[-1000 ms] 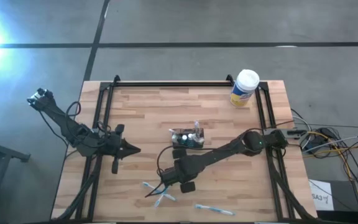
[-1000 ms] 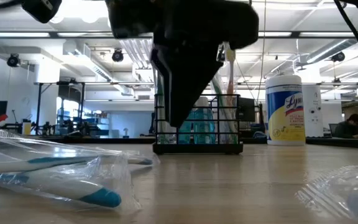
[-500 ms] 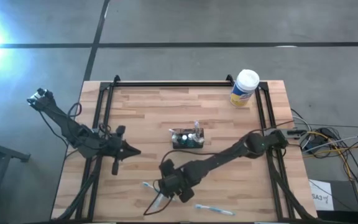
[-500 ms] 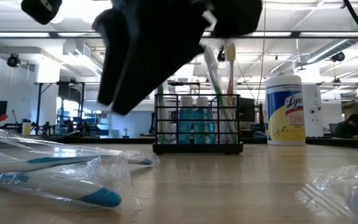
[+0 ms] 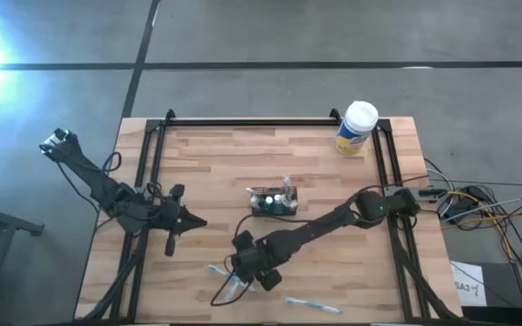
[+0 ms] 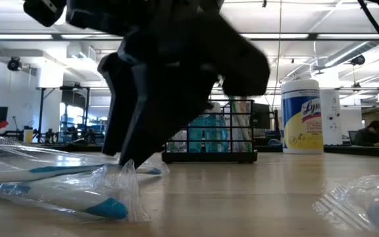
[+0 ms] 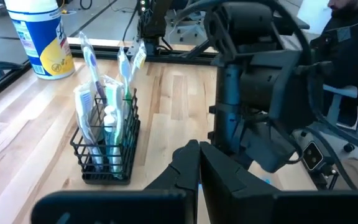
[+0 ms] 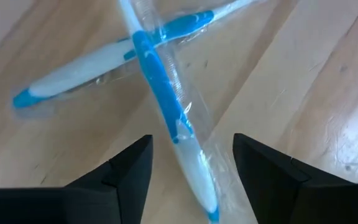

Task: Pick & Place toothbrushing station
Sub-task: Put the left blue toothbrush into the black organizer

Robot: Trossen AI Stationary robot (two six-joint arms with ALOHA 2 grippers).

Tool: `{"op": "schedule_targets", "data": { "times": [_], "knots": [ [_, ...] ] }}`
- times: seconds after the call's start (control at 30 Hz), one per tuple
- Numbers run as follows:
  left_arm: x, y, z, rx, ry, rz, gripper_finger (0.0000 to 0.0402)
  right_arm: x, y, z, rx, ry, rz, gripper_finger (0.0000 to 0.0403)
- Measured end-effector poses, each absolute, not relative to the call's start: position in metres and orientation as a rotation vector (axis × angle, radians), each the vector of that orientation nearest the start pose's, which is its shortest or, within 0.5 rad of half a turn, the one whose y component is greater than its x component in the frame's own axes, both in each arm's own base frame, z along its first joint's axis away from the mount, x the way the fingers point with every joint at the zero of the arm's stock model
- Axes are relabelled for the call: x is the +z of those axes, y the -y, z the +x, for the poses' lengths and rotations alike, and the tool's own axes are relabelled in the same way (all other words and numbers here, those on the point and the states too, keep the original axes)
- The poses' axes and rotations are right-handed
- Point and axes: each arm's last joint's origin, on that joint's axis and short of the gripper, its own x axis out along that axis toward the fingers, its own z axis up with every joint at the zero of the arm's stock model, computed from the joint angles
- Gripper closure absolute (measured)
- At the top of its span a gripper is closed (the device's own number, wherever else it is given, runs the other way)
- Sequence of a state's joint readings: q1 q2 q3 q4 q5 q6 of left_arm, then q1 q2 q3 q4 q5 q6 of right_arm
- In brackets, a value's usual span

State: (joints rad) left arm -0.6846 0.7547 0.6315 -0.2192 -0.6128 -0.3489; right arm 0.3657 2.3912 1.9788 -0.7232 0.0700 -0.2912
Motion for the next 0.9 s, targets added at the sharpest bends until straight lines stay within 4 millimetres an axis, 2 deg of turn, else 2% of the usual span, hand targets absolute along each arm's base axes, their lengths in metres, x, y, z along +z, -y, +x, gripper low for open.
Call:
{"op": "schedule_targets", "data": {
  "times": [0.2, 0.47, 0.53, 0.73, 0.9],
  "knots": [
    [0.283, 0.091, 0.138, -0.022, -0.28, -0.144, 0.0385, 0.141, -0.172, 0.47, 0.393, -1.07, -0.476, 0.0233],
    [0.283, 0.091, 0.138, -0.023, -0.28, -0.128, 0.0385, 0.139, -0.17, 0.469, 0.343, -1.107, -0.407, 0.037],
    [0.283, 0.091, 0.138, -0.023, -0.279, -0.13, 0.0385, 0.145, -0.169, 0.469, 0.322, -1.117, -0.381, 0.0381],
    [0.283, 0.091, 0.138, -0.025, -0.279, -0.134, 0.0385, 0.187, -0.169, 0.467, 0.232, -1.068, -0.352, 0.0381],
    [0.284, 0.09, 0.137, -0.031, -0.274, -0.106, 0.0385, 0.233, -0.178, 0.446, 0.143, -0.953, -0.364, 0.0383]
  ]
}}
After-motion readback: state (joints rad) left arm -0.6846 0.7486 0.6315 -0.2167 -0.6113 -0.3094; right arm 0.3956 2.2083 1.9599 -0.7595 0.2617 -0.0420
